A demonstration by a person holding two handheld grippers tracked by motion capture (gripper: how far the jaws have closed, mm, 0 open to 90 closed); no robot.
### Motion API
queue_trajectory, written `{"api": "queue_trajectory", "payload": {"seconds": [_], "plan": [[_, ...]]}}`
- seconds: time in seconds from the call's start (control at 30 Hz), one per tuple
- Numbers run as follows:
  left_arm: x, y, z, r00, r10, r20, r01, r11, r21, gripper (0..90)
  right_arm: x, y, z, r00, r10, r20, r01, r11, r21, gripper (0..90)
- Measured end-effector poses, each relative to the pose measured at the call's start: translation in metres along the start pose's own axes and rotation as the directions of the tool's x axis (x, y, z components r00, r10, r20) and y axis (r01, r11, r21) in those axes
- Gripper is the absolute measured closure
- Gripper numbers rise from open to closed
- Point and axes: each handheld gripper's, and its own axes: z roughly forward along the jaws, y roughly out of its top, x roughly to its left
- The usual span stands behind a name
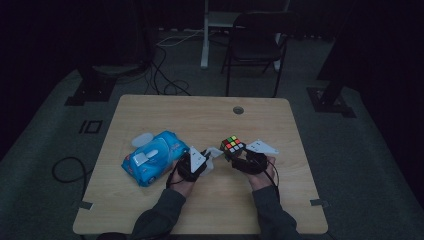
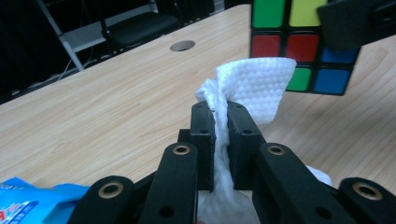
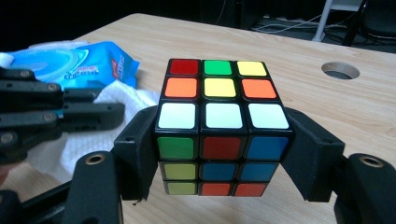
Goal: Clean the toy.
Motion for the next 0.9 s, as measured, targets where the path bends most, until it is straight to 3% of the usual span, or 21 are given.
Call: {"api": "queue_trajectory", "payload": {"seconds": [0.43,0.9], "plan": [[0.01,-0.009,0.002,0.9999,-0.004,-0.011,0.004,0.999,0.044,83.4,-0.003,-0.012,0.001,0.9979,-0.065,0.007,0.064,0.997,0.035,34.9],[0.015,-0.016,0.01,0.9998,-0.009,0.018,0.007,0.9937,0.112,83.2,-0.012,-0.026,0.004,0.998,-0.063,0.005,0.062,0.996,0.071,34.9]]}}
